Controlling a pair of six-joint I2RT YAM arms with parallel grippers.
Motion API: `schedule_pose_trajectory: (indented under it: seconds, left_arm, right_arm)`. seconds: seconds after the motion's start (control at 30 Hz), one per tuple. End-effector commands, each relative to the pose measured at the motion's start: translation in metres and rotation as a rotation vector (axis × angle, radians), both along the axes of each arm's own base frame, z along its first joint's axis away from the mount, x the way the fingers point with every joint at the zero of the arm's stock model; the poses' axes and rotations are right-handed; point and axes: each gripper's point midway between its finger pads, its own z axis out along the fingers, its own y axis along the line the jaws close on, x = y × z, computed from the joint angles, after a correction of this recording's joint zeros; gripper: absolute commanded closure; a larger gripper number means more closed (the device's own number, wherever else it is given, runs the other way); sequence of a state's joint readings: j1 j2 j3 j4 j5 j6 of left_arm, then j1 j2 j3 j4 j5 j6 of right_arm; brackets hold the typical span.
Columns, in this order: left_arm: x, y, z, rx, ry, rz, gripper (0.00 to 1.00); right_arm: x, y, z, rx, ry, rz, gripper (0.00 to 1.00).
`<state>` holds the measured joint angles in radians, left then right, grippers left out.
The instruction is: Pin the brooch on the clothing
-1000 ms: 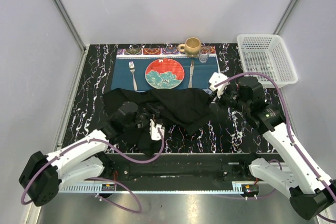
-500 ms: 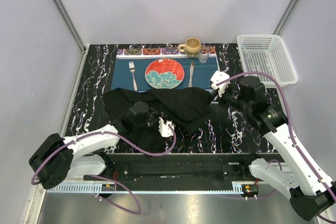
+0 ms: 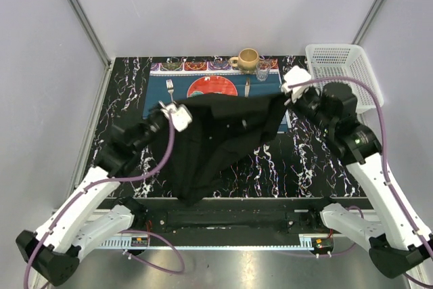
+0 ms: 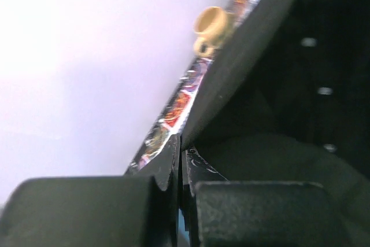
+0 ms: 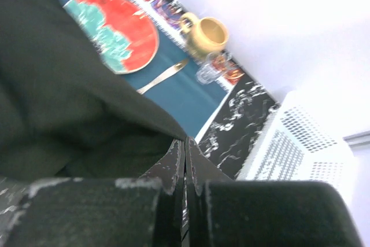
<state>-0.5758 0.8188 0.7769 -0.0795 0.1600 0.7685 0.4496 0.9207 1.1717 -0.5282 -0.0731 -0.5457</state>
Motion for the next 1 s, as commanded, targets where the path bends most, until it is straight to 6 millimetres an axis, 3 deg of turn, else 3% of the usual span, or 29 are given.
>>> schedule_pose_trajectory:
  seconds: [0.0,0.03,0.07,0.1,0.13,0.17,0.2,0.23,0.27,0.3,0.33,0.37,0.4,0.47,0.5,0.53,0.57,0.6,0.7,0.8,0.87,0.97]
  left_arm:
    - [0.01,0.05,0.066,-0.17,0.001,0.206,1.0]
    - [0.01,0.056,0.091,-0.199,-0.031,0.221,1.0]
    - [0.011,0.064,0.101,-0.213,-0.039,0.251,1.0]
    - [0.01,0.066,0.106,-0.219,-0.029,0.263,1.0]
    - [0.005,0.069,0.128,-0.236,-0.062,0.263,1.0]
    - [0.002,0.067,0.135,-0.236,-0.068,0.246,1.0]
    - [-0.002,0.067,0.141,-0.232,-0.067,0.238,1.0]
    - [-0.008,0.07,0.16,-0.251,-0.099,0.234,1.0]
    - [-0.011,0.071,0.169,-0.262,-0.109,0.235,1.0]
    - [-0.013,0.074,0.175,-0.264,-0.11,0.242,1.0]
    - [-0.019,0.077,0.196,-0.286,-0.143,0.243,1.0]
    - [-0.023,0.079,0.205,-0.291,-0.157,0.243,1.0]
    - [-0.027,0.081,0.211,-0.29,-0.165,0.24,1.0]
    - [-0.048,0.082,0.242,-0.317,-0.224,0.19,1.0]
    - [-0.054,0.082,0.248,-0.323,-0.229,0.177,1.0]
    - [-0.068,0.086,0.269,-0.351,-0.266,0.16,1.0]
    - [-0.076,0.084,0.274,-0.353,-0.263,0.133,1.0]
    - [-0.084,0.085,0.281,-0.366,-0.272,0.118,1.0]
    - [-0.123,0.089,0.316,-0.422,-0.329,0.047,1.0]
    - [-0.157,0.088,0.334,-0.47,-0.341,-0.044,1.0]
    - [-0.173,0.081,0.337,-0.47,-0.326,-0.118,1.0]
    - [-0.193,0.079,0.344,-0.499,-0.313,-0.171,1.0]
  right_arm:
    - [0.032,-0.019,0.086,0.058,-0.215,-0.102,1.0]
    - [0.035,-0.021,0.094,0.066,-0.226,-0.107,1.0]
    - [0.04,-0.018,0.099,0.071,-0.228,-0.101,1.0]
    - [0.037,-0.014,0.12,0.092,-0.265,-0.075,1.0]
    - [0.036,-0.01,0.129,0.101,-0.279,-0.053,1.0]
    - [0.038,-0.007,0.136,0.108,-0.287,-0.037,1.0]
    - [0.03,-0.002,0.156,0.127,-0.32,0.003,1.0]
    - [0.027,0.001,0.165,0.133,-0.332,0.023,1.0]
    - [0.027,0.004,0.17,0.13,-0.334,0.042,1.0]
    - [0.019,0.006,0.188,0.14,-0.359,0.067,1.0]
    - [0.017,0.006,0.195,0.137,-0.367,0.078,1.0]
    - [0.019,0.008,0.198,0.127,-0.367,0.087,1.0]
    - [0.008,0.007,0.216,0.132,-0.388,0.101,1.0]
    - [0.002,0.008,0.229,0.132,-0.396,0.123,1.0]
    - [-0.015,0.008,0.247,0.143,-0.424,0.155,1.0]
    - [-0.022,0.008,0.254,0.148,-0.432,0.17,1.0]
    - [-0.023,0.011,0.258,0.153,-0.426,0.187,1.0]
    - [-0.043,0.008,0.276,0.17,-0.447,0.208,1.0]
    - [-0.071,0.006,0.298,0.209,-0.444,0.247,1.0]
    - [-0.102,0.006,0.316,0.265,-0.469,0.306,1.0]
    - [-0.122,0.003,0.327,0.314,-0.489,0.327,1.0]
    - [-0.139,0.004,0.327,0.359,-0.464,0.36,1.0]
